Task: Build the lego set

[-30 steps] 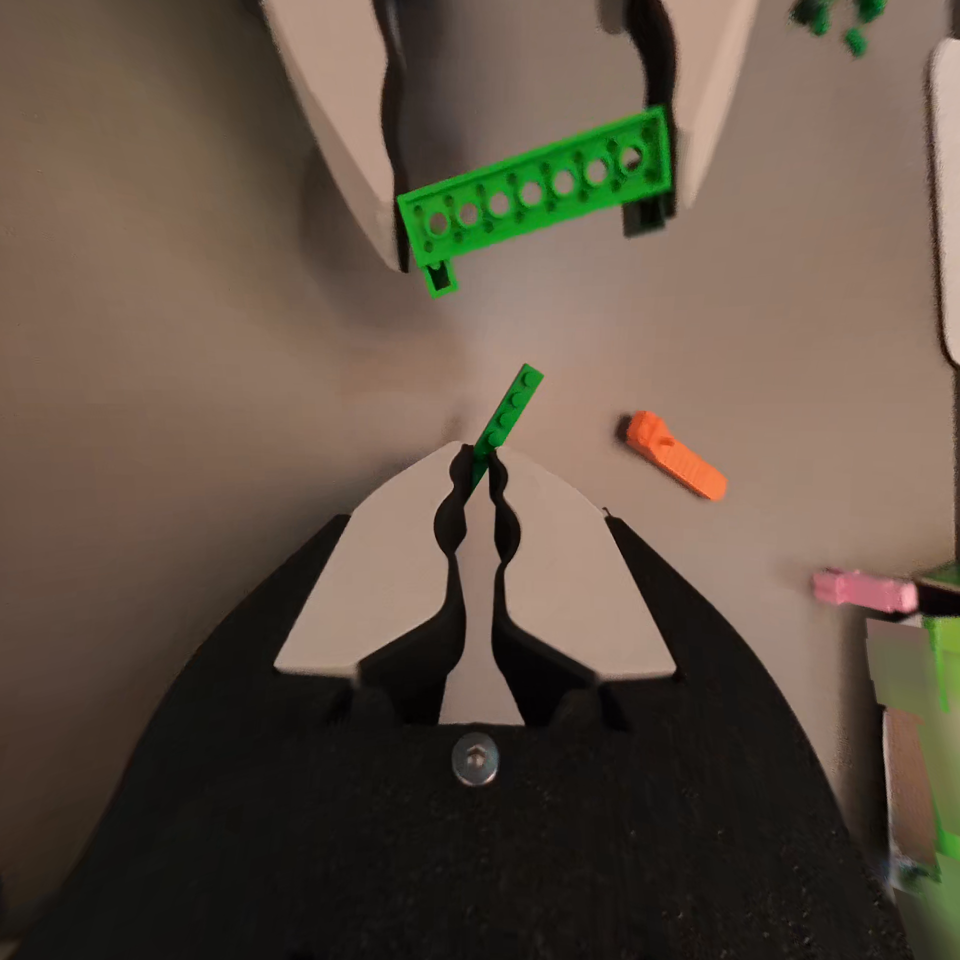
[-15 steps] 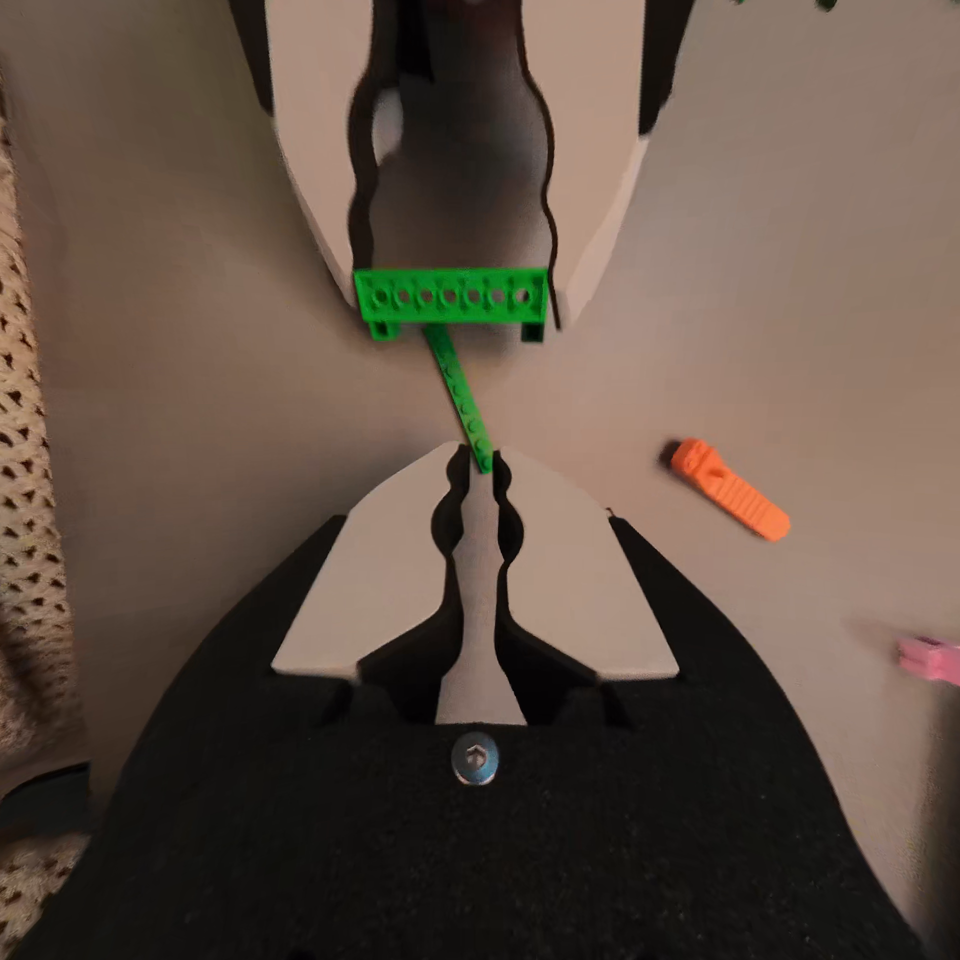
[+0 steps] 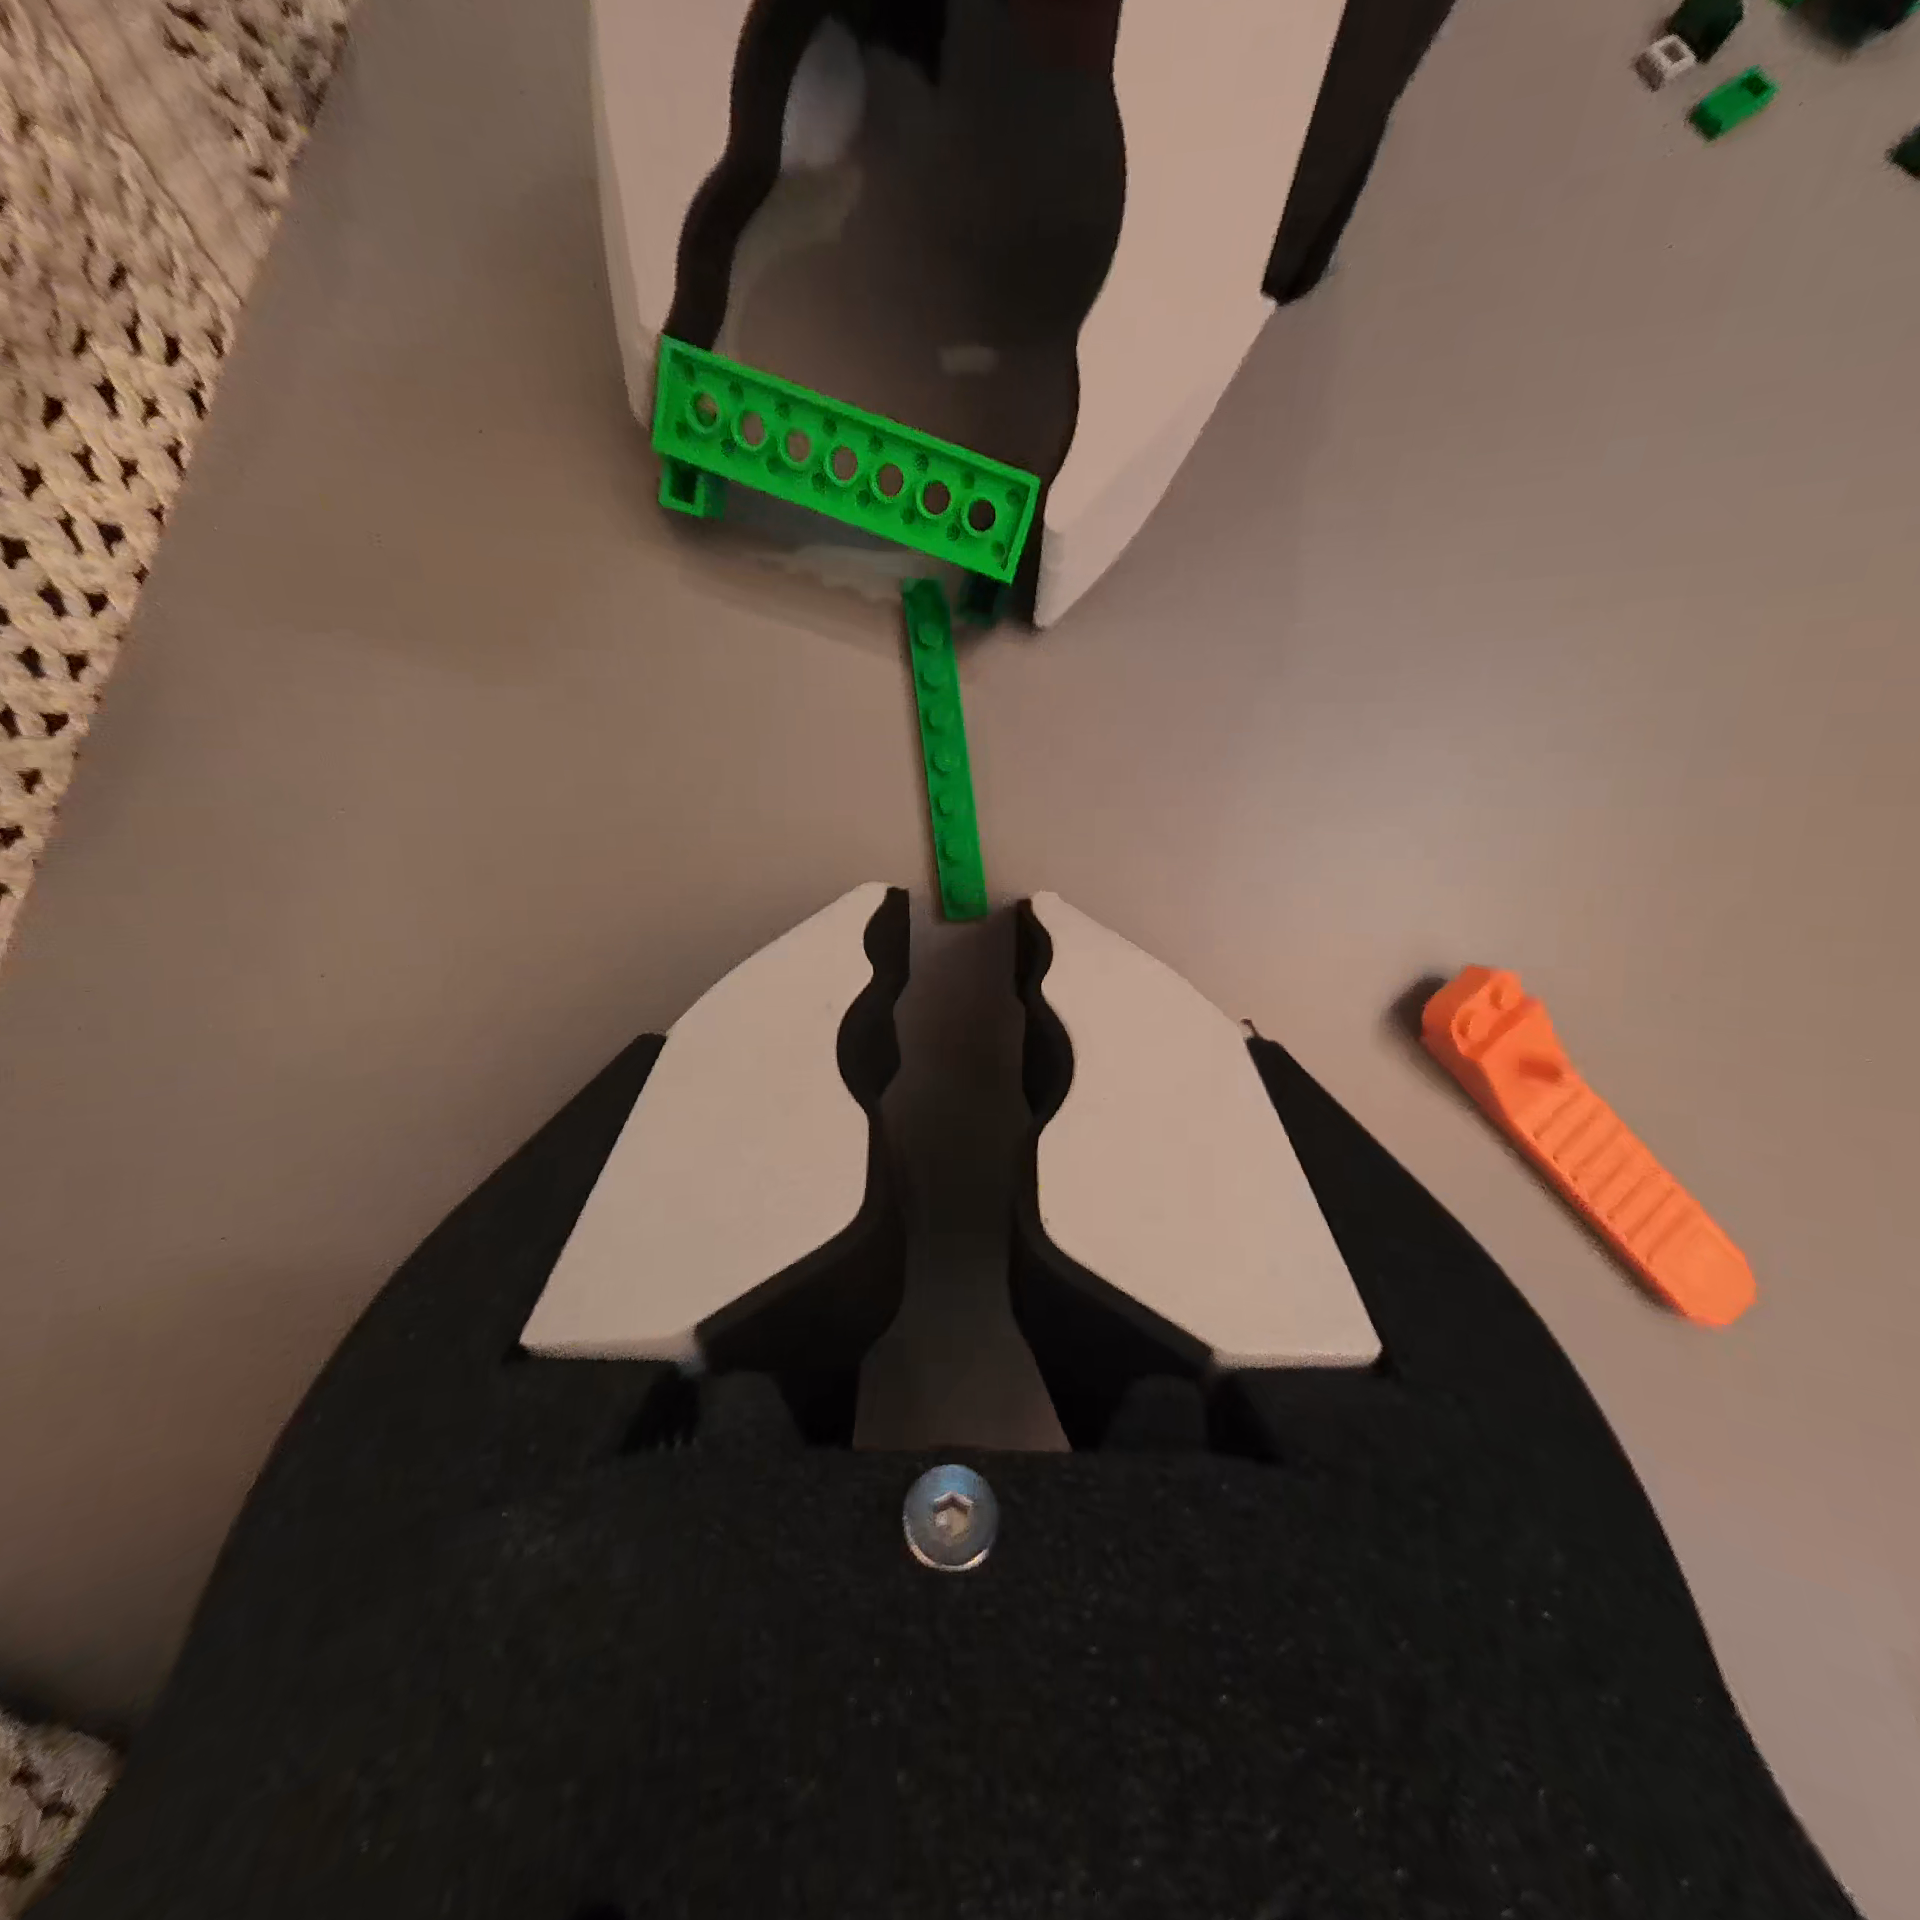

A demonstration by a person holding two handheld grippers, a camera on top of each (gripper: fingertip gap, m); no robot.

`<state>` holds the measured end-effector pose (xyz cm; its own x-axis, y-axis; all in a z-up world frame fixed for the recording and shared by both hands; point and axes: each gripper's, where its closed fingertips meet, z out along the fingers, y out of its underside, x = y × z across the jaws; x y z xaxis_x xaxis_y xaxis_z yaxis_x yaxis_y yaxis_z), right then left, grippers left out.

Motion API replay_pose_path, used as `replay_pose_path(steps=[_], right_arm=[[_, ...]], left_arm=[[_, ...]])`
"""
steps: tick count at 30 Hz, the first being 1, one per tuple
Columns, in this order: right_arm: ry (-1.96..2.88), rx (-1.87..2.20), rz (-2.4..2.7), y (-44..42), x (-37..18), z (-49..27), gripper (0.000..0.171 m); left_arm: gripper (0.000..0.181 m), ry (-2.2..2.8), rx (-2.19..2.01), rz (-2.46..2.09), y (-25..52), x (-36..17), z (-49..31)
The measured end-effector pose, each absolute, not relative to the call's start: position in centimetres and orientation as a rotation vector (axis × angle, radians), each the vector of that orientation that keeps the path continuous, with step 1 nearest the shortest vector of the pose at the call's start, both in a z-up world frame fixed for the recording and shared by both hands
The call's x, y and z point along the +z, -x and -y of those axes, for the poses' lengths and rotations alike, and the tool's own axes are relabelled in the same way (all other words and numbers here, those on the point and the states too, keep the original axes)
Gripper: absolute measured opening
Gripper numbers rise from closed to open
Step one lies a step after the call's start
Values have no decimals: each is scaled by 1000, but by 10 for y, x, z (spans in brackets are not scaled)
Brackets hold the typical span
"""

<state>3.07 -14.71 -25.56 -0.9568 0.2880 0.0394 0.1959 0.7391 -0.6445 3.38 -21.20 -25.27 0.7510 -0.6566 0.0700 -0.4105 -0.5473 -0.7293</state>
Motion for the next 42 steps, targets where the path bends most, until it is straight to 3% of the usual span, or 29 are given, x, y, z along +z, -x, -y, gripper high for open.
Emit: replay_pose_path(steps=[3, 12, 20, 25, 28, 38, 42], right_arm=[[368, 1001, 2832, -33, -256, 153, 8], [456, 546, 2965, -42, -244, 134, 7], [654, -468, 3125, -70, -189, 47, 7], [1045, -1339, 3091, -115, -189, 8, 7], [1013, -1657, 3051, -123, -195, 11, 7], [909, -1096, 3190, -69, -239, 67, 7], [1012, -512, 3232, -61, -240, 87, 34]], left_arm=[[73, 2225, -424, -802, -34, -253, 212], [73, 2174, -313, -818, -28, -246, 206], [73, 2117, -166, -750, -7, -230, 199], [73, 2101, -49, -667, 22, -217, 201], [73, 2093, 6, -608, 42, -209, 204], [73, 2044, 39, -545, 55, -196, 207], [73, 1998, 65, -547, 52, -191, 203]])
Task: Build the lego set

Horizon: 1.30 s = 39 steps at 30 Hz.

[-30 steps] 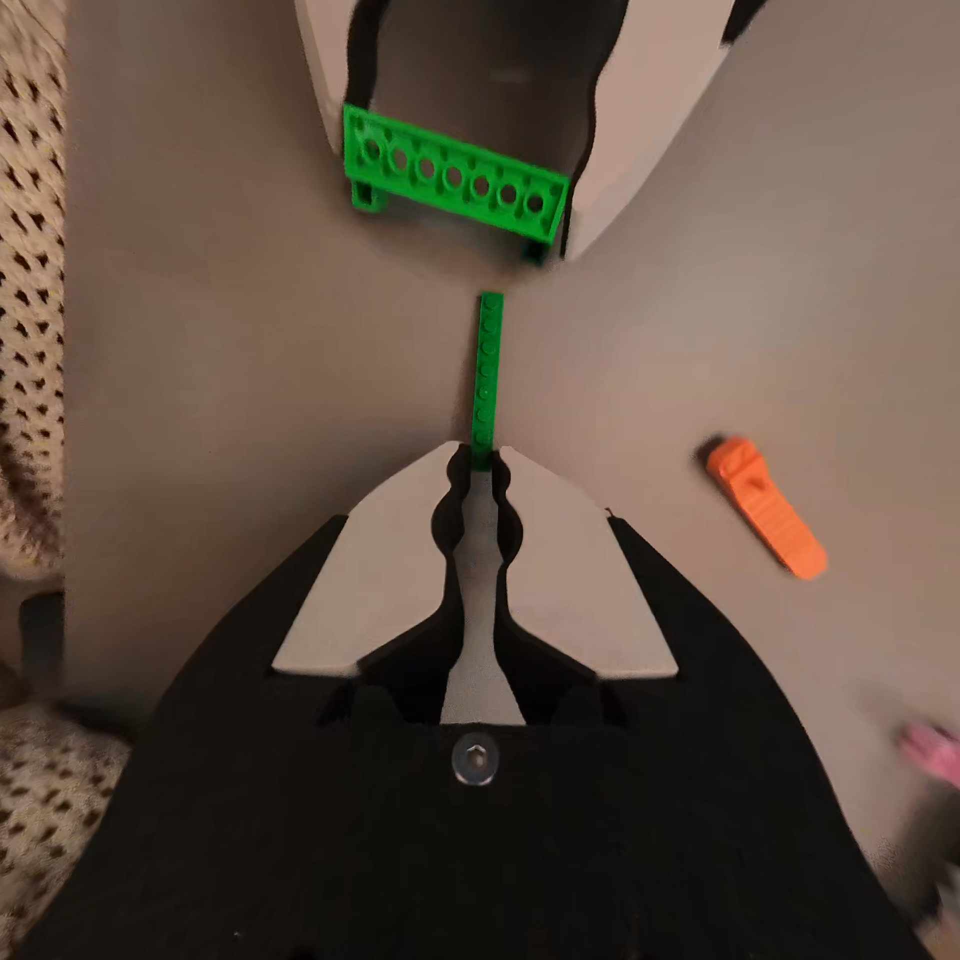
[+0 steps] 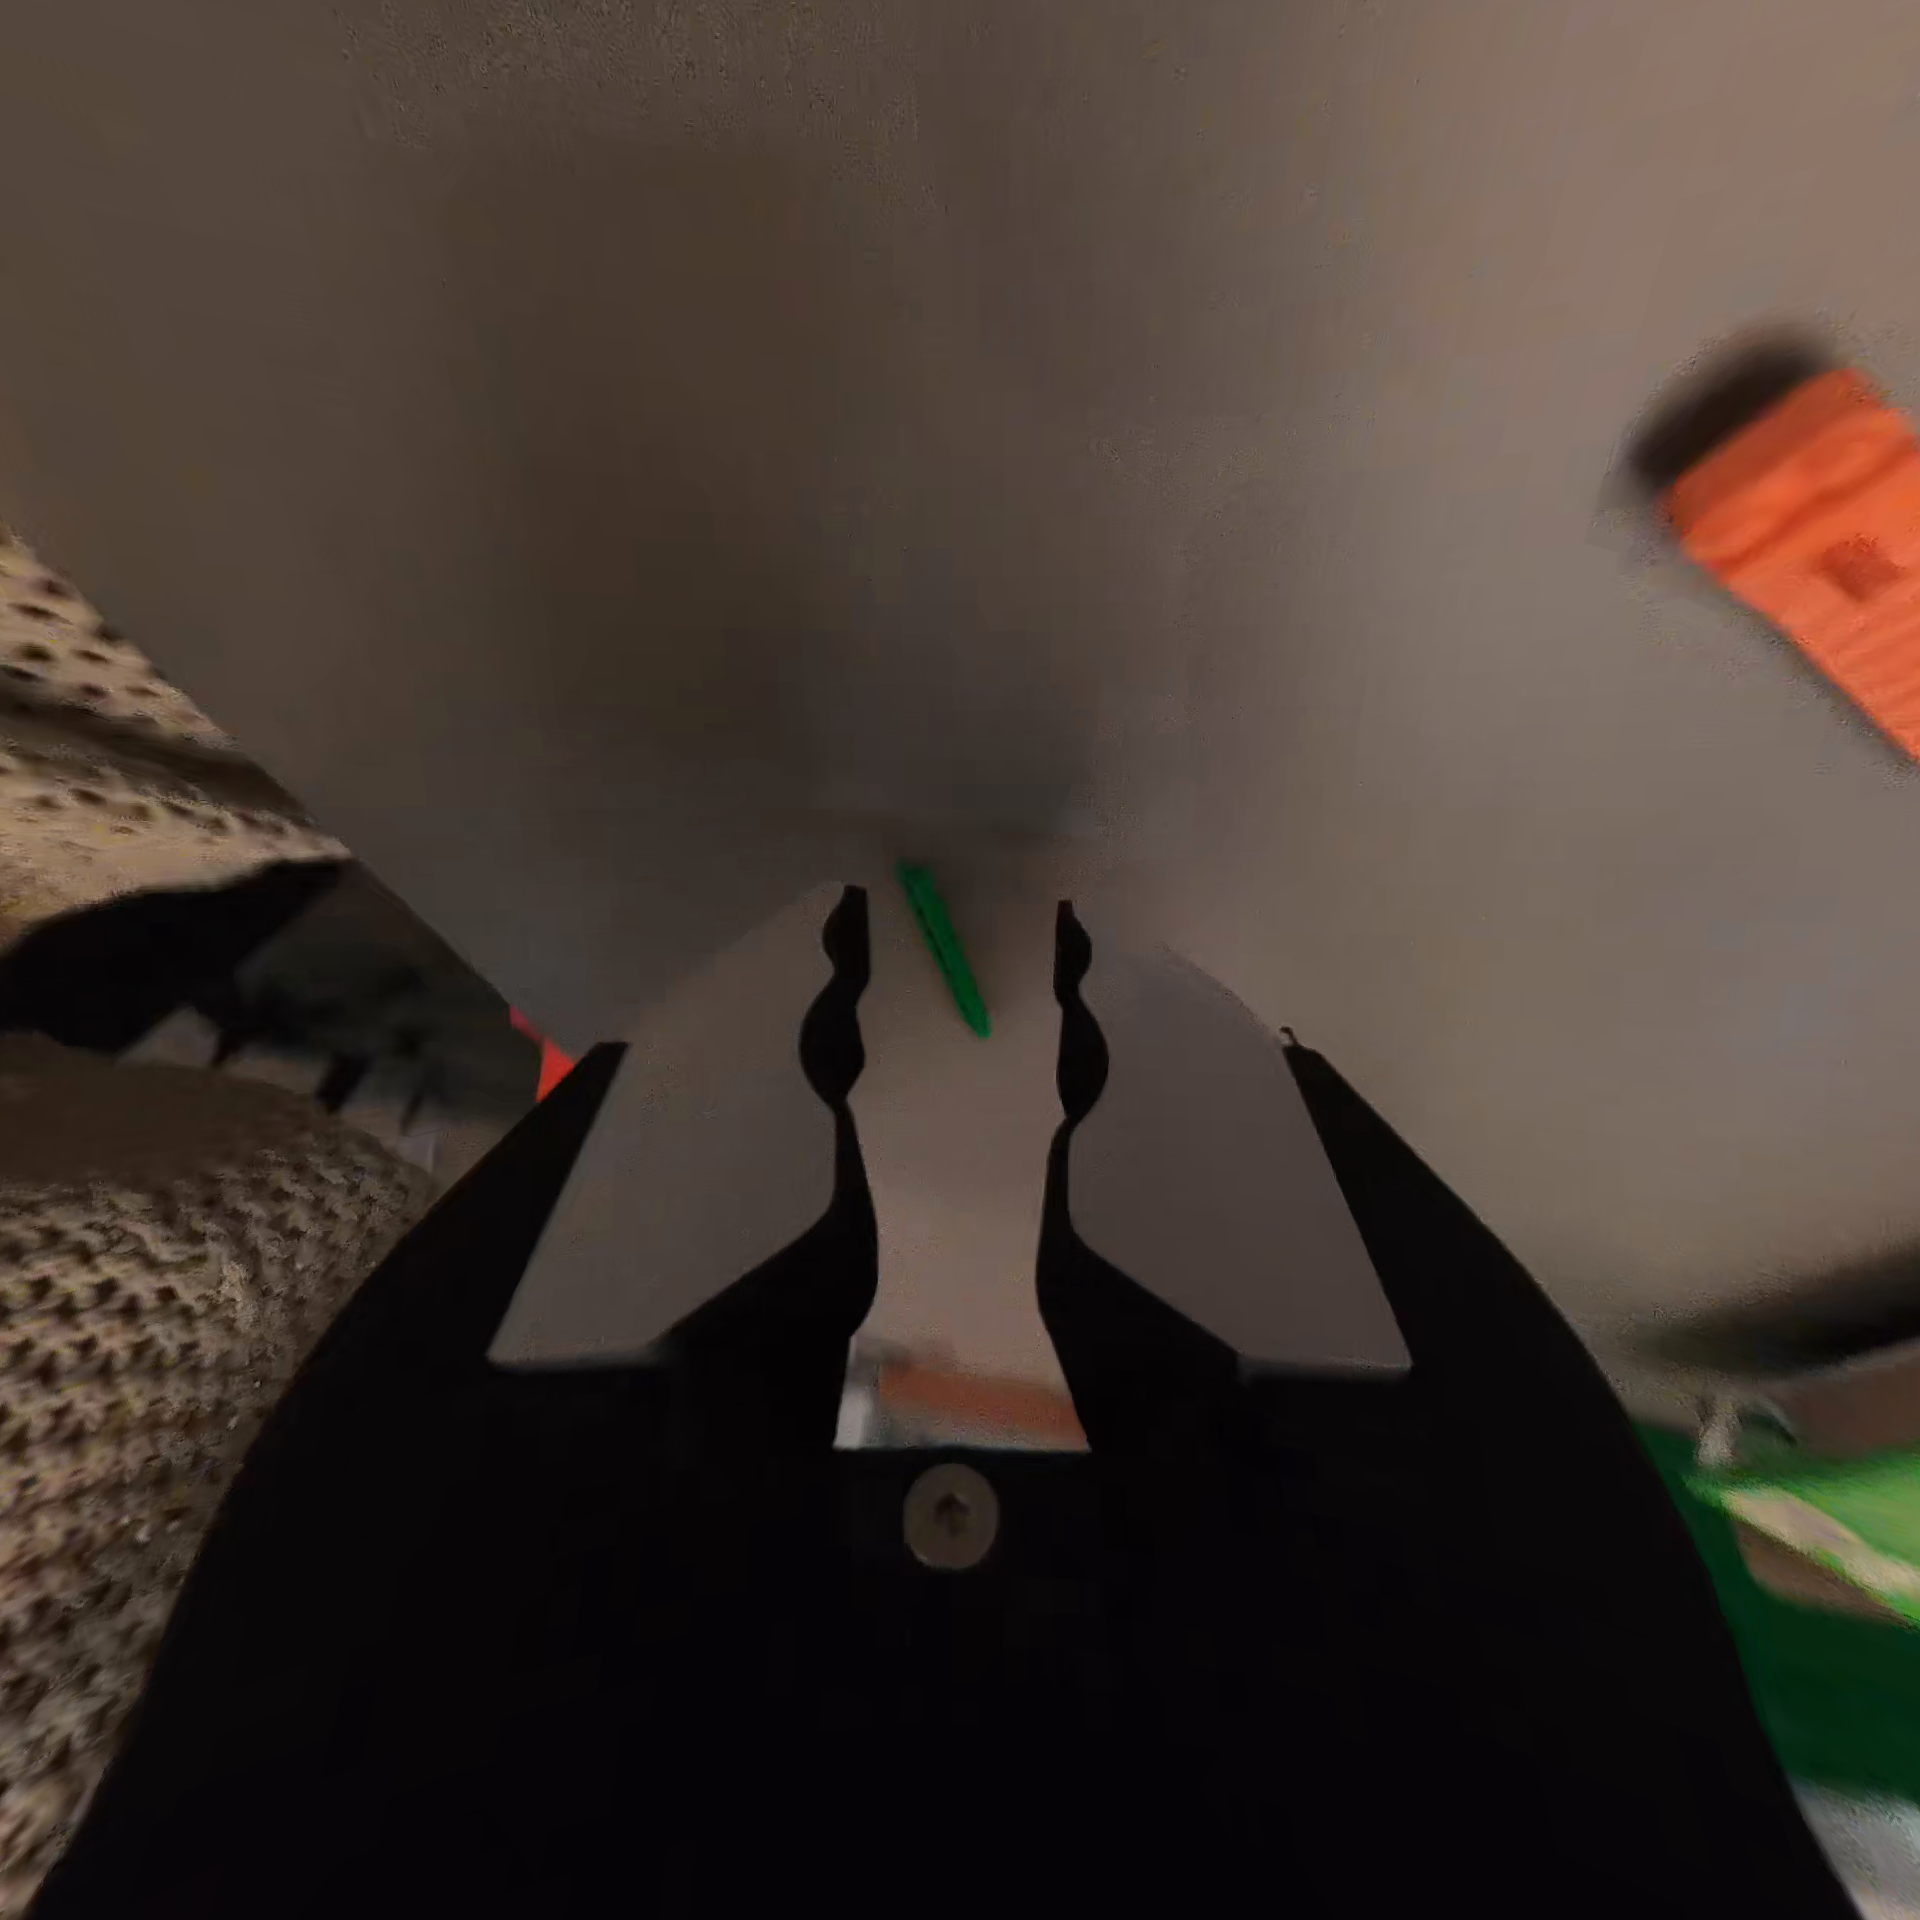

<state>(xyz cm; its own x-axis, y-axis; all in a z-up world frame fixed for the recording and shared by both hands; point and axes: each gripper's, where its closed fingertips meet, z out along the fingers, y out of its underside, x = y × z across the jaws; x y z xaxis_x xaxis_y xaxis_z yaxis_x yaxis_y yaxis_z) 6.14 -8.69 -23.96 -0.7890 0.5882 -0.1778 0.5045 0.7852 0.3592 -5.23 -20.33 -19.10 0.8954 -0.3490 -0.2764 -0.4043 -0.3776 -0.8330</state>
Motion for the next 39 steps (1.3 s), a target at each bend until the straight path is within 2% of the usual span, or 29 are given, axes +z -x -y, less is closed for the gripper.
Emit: replay_pose_path(steps=[2, 6, 11, 15, 20, 25, 28, 35, 36, 39], right_arm=[[-906, 61, -2802, -56, -229, 96, 37], [-924, -484, -2863, -74, -219, 87, 26], [-926, -515, -2992, -95, -250, 54, 25], [-1044, -669, -2982, -98, -255, 52, 25], [-984, -850, -2866, -122, -246, 91, 26], [-951, -955, -2985, -114, -244, 84, 25], [-1008, -986, -2859, -120, -250, 84, 26], [-902, -1134, -2869, -122, -239, 114, 26], [-903, -1147, -2922, -115, -237, 109, 28], [-829, -1225, -2964, -107, -233, 101, 53]], left_arm=[[73, 1952, 56, -554, 45, -187, 200], [73, 1874, -10, -580, 22, -182, 191], [73, 1858, -85, -639, -3, -190, 185], [73, 1877, -107, -670, -11, -198, 184], [73, 1872, -132, -678, -17, -200, 183], [73, 1832, -221, -738, -36, -201, 184], [73, 1840, -221, -768, -41, -205, 184], [73, 1813, -263, -781, -50, -205, 184], [73, 1804, -272, -784, -52, -204, 184], [73, 1782, -336, -808, -61, -204, 187]])
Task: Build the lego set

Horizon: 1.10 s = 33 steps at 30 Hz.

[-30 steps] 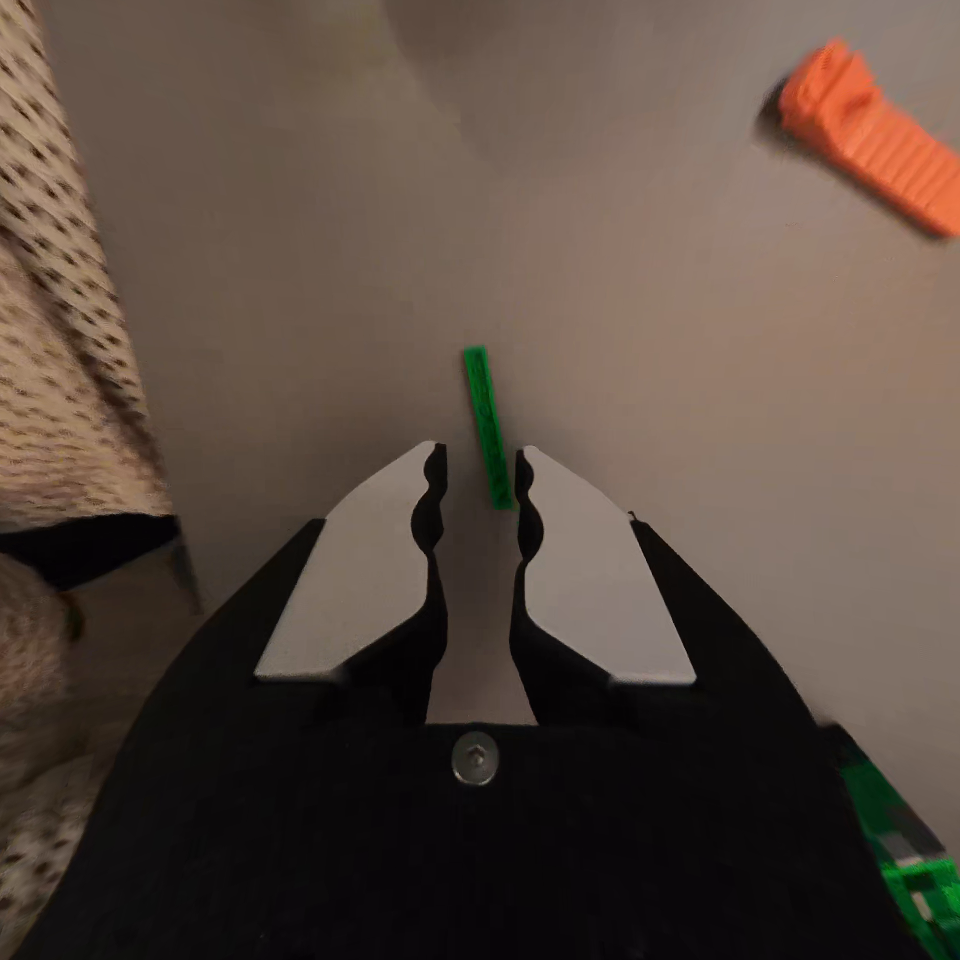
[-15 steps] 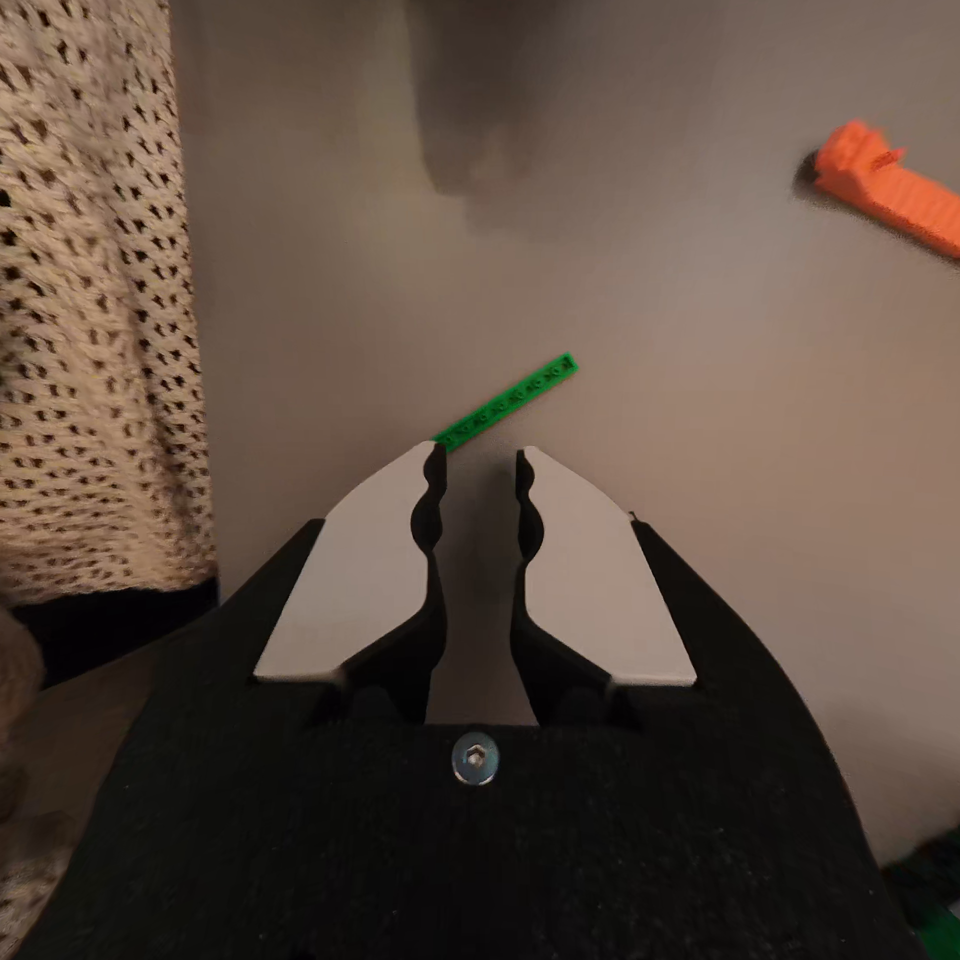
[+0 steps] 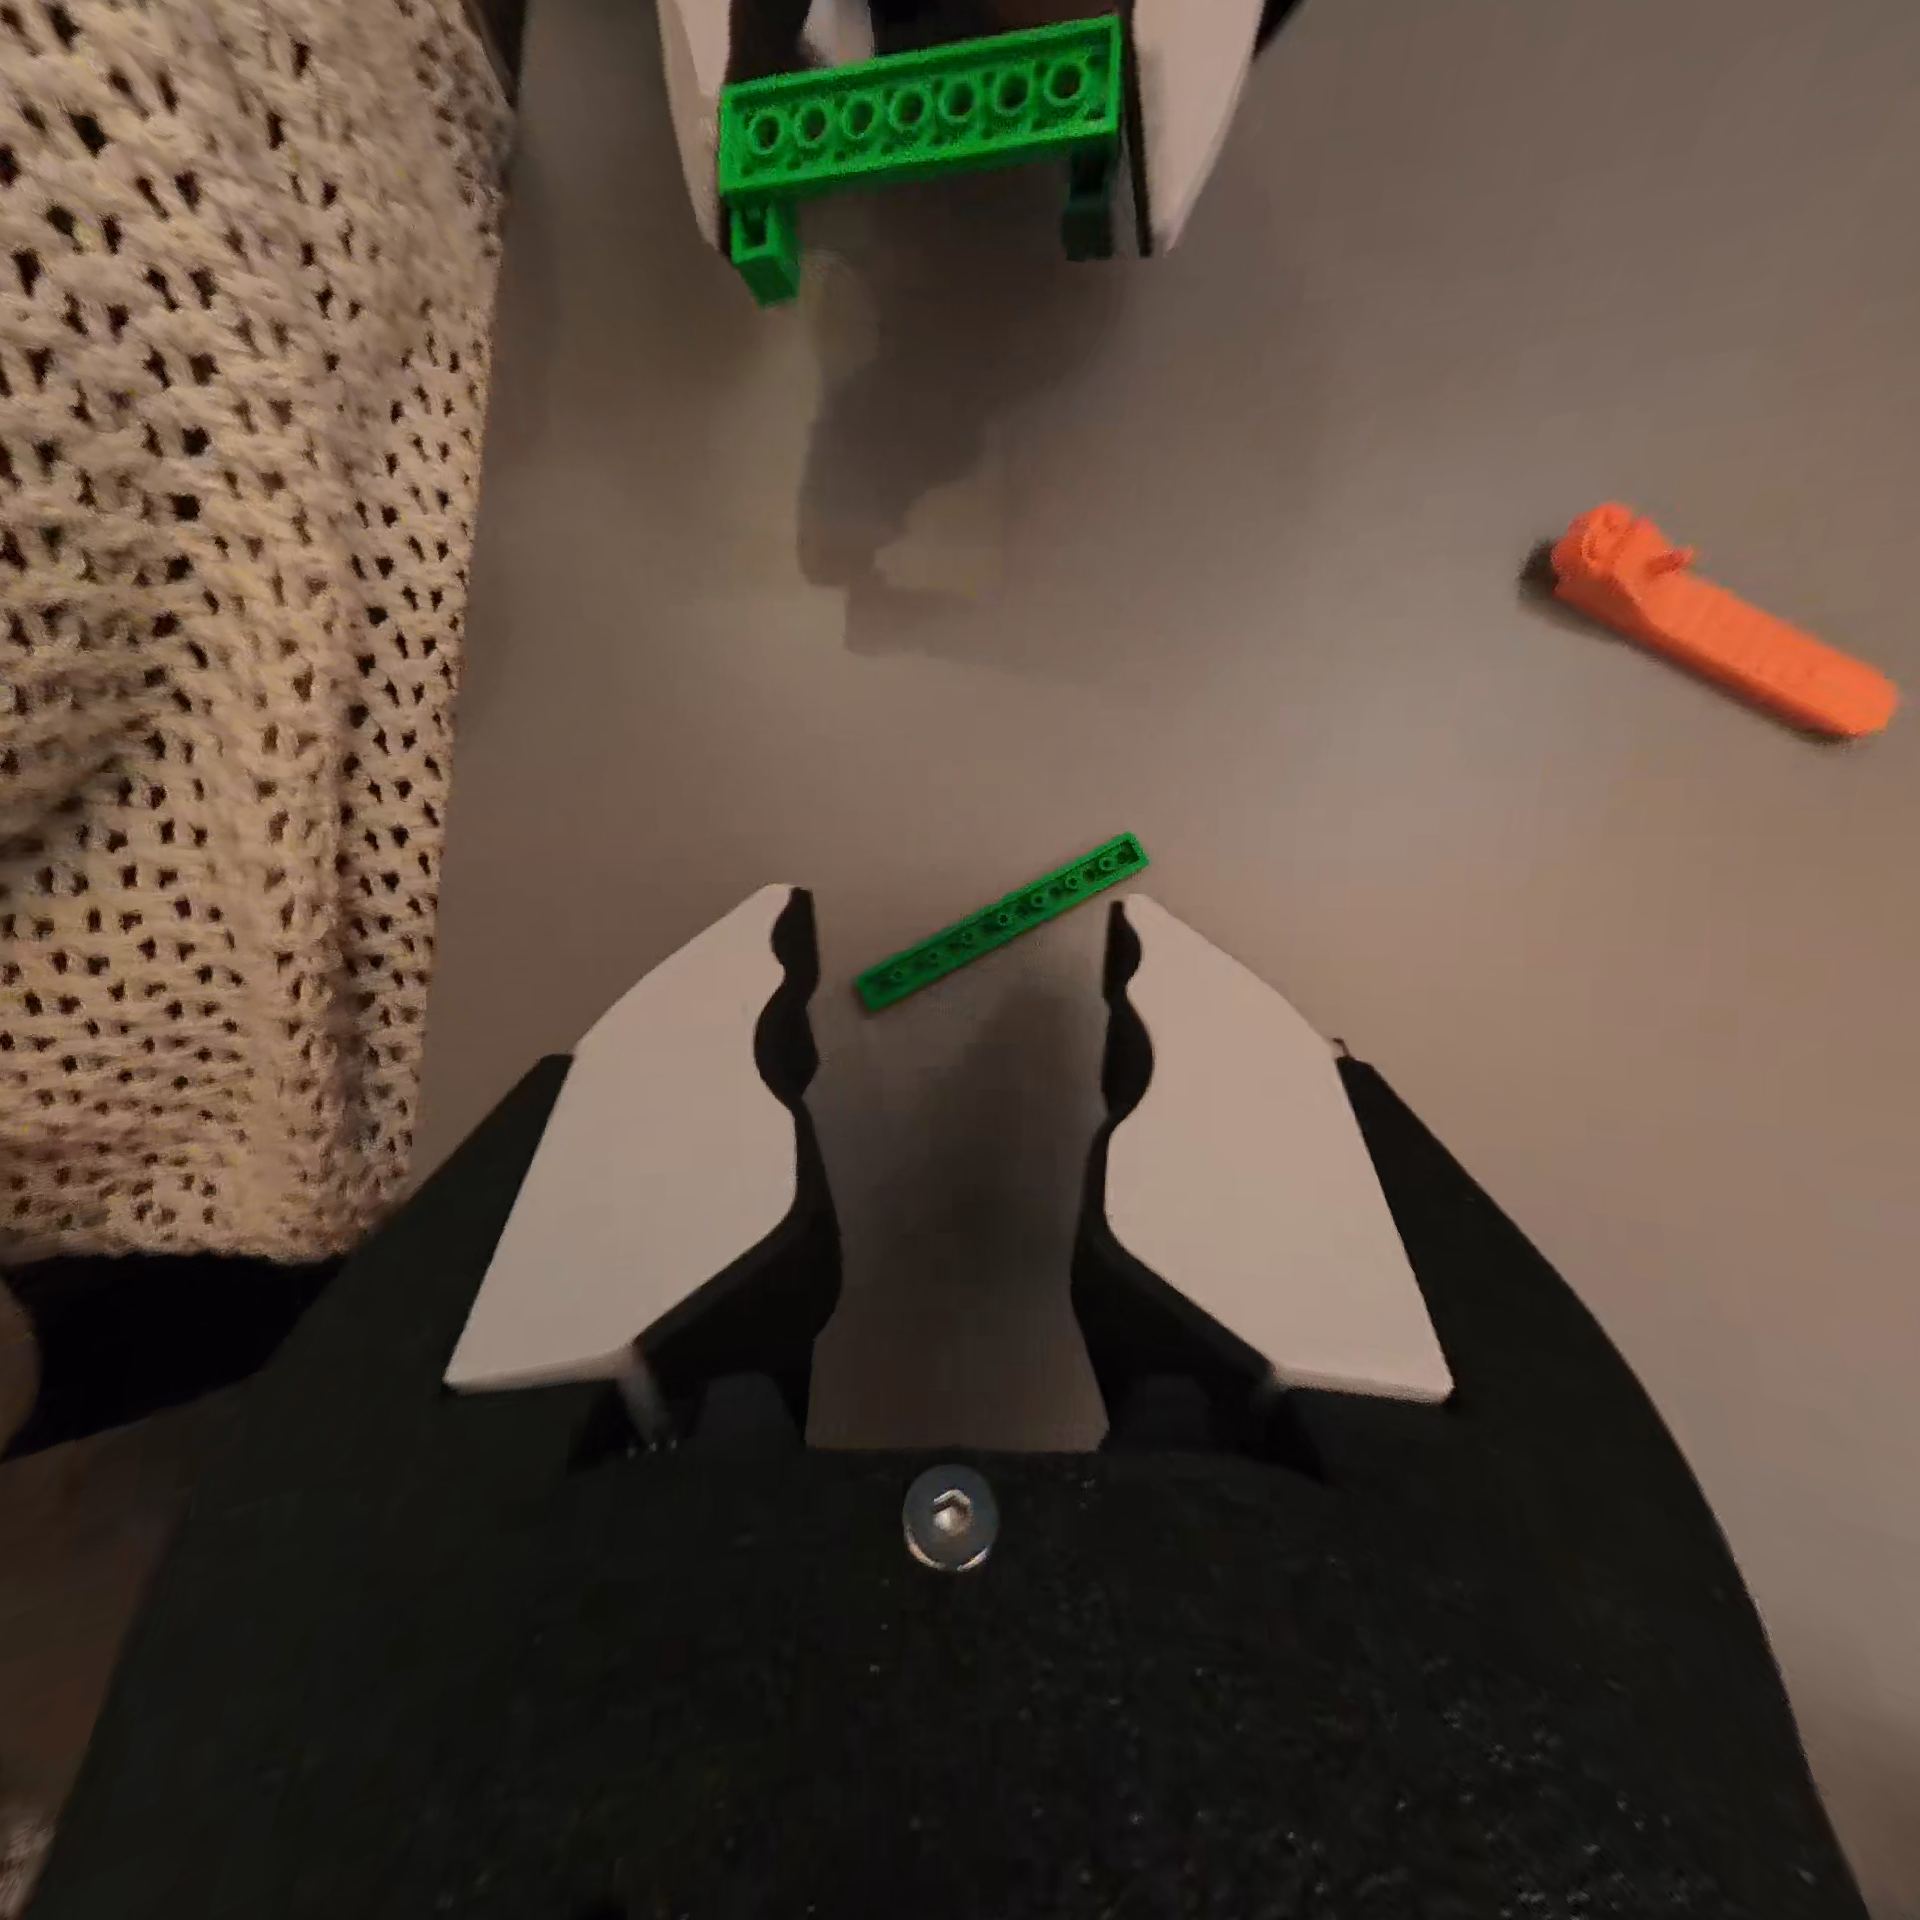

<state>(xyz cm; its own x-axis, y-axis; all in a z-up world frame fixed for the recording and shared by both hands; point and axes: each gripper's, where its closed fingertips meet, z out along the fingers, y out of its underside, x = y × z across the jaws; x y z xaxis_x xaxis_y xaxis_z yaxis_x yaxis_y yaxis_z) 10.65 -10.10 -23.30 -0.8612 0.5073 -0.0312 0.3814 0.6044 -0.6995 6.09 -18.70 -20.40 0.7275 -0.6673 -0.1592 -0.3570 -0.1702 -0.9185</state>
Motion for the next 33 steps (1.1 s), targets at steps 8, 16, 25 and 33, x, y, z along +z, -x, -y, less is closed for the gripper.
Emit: replay_pose_path(steps=[8, 16, 25, 33], right_arm=[[391, 937, 2866, -101, -245, 98, 64], [152, 1024, 2905, -100, -256, 99, 74], [112, 1214, 2865, -103, -255, 101, 65], [156, 1235, 2803, -98, -253, 103, 74]], left_arm=[[73, 1754, -461, -888, -76, -206, 200], [73, 1730, -521, -847, -75, -199, 200], [73, 1679, -529, -782, -67, -189, 198], [73, 1704, -506, -819, -70, -195, 199]])
